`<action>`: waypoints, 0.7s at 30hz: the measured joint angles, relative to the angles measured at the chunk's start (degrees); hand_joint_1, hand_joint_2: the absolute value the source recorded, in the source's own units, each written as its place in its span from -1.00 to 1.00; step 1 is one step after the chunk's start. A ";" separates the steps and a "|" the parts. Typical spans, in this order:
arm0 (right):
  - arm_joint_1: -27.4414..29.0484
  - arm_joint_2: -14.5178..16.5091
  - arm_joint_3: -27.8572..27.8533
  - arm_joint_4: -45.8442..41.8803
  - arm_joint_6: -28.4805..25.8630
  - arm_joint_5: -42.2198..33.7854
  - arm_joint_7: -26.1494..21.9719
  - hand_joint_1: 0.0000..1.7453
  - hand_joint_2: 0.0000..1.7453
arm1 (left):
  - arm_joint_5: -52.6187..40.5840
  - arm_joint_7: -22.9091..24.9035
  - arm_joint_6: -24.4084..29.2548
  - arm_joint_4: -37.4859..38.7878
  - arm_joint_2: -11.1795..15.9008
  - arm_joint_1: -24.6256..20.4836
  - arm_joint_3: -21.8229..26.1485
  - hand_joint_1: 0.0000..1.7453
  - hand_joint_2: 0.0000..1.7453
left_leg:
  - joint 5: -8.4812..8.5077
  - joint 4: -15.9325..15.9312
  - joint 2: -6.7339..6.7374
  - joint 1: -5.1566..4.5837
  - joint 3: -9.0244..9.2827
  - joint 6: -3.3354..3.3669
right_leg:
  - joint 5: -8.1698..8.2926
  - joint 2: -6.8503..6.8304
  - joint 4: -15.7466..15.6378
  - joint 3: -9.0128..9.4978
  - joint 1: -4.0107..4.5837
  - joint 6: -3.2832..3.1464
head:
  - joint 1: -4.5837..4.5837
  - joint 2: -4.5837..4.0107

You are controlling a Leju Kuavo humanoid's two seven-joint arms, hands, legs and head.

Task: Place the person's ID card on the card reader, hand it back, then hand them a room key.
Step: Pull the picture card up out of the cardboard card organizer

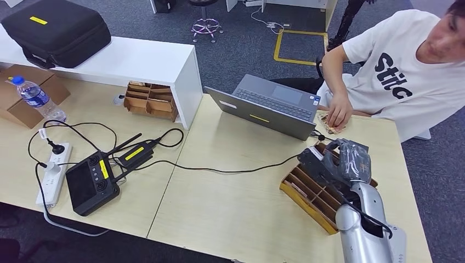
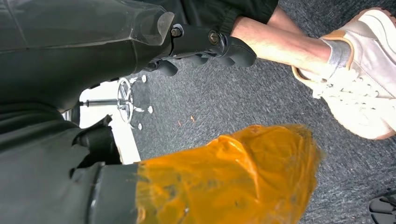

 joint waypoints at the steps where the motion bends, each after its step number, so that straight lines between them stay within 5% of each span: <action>1: -0.05 0.08 0.00 0.03 0.00 0.02 -0.02 1.00 1.00 | 0.00 0.00 0.00 0.00 0.00 0.00 0.00 -1.00 -1.00 | 0.00 0.00 0.00 0.00 0.00 0.00 | 0.00 0.00 0.00 0.00 0.00 0.00 | 0.00 0.00; 15: -0.51 0.37 0.00 0.66 0.04 0.14 -0.08 1.00 1.00 | 0.00 0.00 0.02 0.01 0.00 0.00 0.00 -1.00 -1.00 | 0.00 0.00 0.00 0.00 0.01 0.00 | 0.00 0.00 0.00 0.00 0.00 0.00 | 0.00 0.00; 17: -0.52 0.37 0.00 0.75 0.02 0.15 -0.11 0.75 1.00 | 0.00 0.00 0.02 0.00 0.00 0.00 0.00 -1.00 -1.00 | 0.00 0.00 0.00 0.00 0.01 0.00 | 0.00 0.00 0.00 0.00 0.00 0.00 | 0.00 0.00; 21: -0.53 0.37 -0.09 0.92 -0.16 0.25 -0.36 -0.92 1.00 | 0.00 0.00 0.02 0.01 0.00 0.00 0.00 -1.00 -1.00 | 0.00 0.00 0.00 0.00 0.01 0.00 | 0.00 0.00 0.00 0.00 0.00 0.00 | 0.00 0.00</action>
